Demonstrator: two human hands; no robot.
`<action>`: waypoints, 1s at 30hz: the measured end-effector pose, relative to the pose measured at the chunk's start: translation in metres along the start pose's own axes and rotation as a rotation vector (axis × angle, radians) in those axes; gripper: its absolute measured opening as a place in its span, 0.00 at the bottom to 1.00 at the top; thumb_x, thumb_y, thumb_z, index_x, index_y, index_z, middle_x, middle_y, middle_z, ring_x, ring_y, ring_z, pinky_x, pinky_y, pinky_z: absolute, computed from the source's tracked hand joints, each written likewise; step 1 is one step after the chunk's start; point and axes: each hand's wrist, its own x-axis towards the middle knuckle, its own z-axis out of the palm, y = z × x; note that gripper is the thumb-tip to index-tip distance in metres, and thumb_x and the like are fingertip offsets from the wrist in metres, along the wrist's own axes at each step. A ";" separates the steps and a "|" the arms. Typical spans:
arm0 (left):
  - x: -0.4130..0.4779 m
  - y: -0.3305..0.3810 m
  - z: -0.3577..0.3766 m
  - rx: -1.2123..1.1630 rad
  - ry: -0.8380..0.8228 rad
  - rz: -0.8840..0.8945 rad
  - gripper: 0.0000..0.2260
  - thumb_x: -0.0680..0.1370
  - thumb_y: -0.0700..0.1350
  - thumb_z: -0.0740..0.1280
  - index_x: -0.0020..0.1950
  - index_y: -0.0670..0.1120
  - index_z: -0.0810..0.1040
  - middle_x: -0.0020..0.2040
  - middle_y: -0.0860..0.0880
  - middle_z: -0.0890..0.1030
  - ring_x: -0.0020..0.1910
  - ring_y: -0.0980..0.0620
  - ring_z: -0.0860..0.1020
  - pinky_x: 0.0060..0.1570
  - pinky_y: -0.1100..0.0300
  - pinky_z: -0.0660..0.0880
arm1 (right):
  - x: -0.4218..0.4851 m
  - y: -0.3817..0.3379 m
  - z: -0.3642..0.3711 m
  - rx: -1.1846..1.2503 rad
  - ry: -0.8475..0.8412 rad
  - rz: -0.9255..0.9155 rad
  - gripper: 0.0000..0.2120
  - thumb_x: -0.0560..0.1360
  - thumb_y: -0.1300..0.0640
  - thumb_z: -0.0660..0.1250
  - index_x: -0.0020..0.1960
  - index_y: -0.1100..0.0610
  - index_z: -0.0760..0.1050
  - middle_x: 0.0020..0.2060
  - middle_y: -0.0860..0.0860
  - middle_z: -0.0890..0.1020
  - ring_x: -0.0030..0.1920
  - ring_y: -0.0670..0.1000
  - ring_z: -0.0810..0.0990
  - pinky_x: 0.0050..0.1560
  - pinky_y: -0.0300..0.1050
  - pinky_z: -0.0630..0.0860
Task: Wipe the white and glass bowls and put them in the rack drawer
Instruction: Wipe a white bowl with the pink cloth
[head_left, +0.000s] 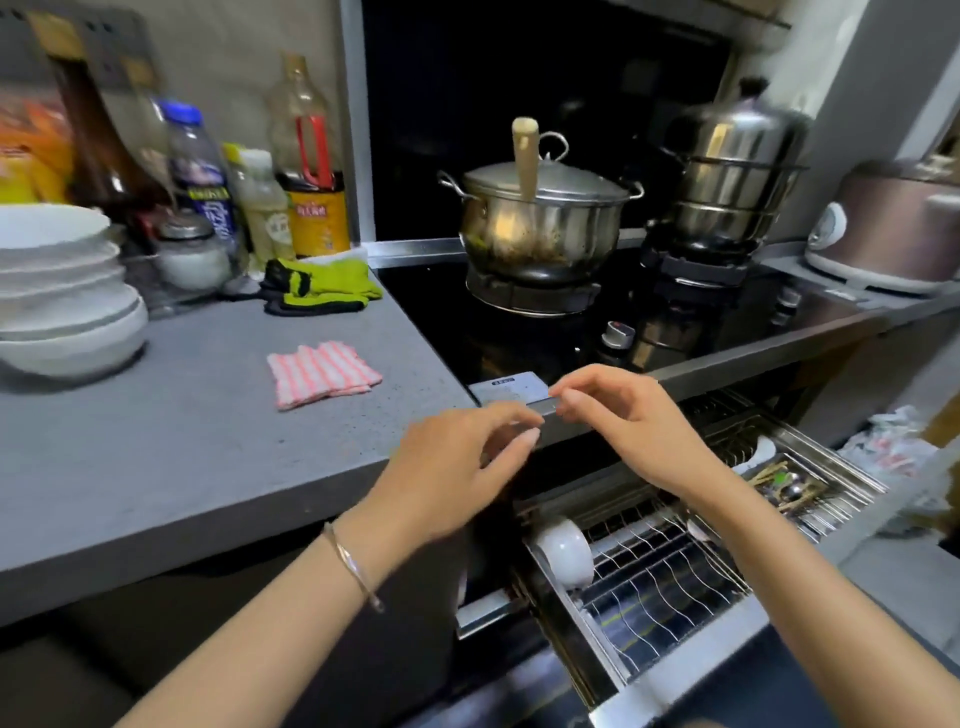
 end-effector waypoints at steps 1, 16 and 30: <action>-0.003 -0.009 -0.014 0.013 0.034 -0.022 0.09 0.80 0.55 0.61 0.58 0.60 0.76 0.42 0.59 0.82 0.38 0.61 0.76 0.44 0.60 0.74 | 0.007 -0.011 0.007 -0.023 -0.024 -0.026 0.06 0.79 0.57 0.65 0.52 0.52 0.80 0.44 0.45 0.83 0.48 0.45 0.81 0.53 0.41 0.76; -0.054 -0.134 -0.143 0.270 0.056 -0.374 0.10 0.80 0.53 0.62 0.59 0.57 0.77 0.53 0.62 0.76 0.49 0.62 0.74 0.48 0.64 0.69 | 0.119 -0.072 0.161 -0.388 -0.413 -0.228 0.18 0.77 0.49 0.67 0.66 0.50 0.74 0.63 0.45 0.77 0.63 0.45 0.74 0.61 0.38 0.68; -0.042 -0.160 -0.167 -0.090 0.307 -0.459 0.20 0.78 0.54 0.64 0.70 0.53 0.68 0.66 0.57 0.70 0.65 0.57 0.70 0.66 0.58 0.67 | 0.150 -0.097 0.193 0.028 -0.295 -0.063 0.14 0.82 0.54 0.58 0.45 0.52 0.82 0.34 0.42 0.85 0.35 0.40 0.80 0.36 0.37 0.73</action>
